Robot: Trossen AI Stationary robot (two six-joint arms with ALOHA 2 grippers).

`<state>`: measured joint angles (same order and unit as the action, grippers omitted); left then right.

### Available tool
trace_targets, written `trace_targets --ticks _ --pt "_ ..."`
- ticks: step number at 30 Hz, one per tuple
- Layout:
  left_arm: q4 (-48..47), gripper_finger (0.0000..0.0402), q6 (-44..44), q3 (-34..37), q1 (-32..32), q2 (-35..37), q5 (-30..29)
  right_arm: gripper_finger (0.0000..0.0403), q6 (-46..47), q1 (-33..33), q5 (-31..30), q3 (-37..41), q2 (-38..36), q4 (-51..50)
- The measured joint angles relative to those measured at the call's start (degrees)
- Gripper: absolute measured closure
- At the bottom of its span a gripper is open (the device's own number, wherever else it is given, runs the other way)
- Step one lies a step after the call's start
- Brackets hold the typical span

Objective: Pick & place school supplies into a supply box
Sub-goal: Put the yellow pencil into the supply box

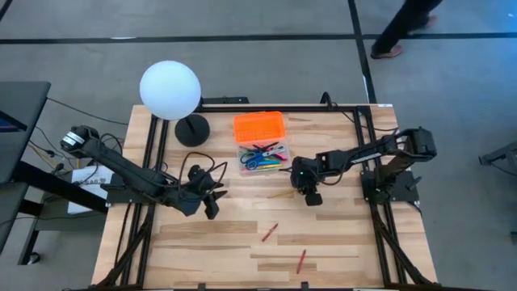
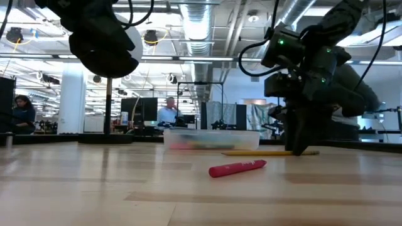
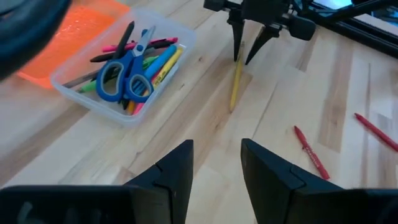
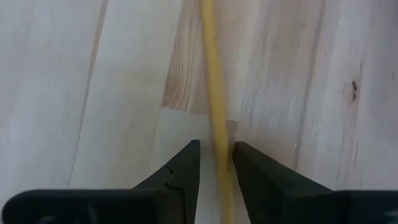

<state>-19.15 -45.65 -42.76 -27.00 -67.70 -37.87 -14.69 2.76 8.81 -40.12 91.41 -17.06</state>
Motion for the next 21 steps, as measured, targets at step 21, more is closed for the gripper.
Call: trace_targets --ticks 21 --pt "-1.98 0.0274 -0.36 0.00 0.04 -0.02 -3.50 0.0393 5.56 -0.13 -2.82 -0.74 1.65 -3.73"
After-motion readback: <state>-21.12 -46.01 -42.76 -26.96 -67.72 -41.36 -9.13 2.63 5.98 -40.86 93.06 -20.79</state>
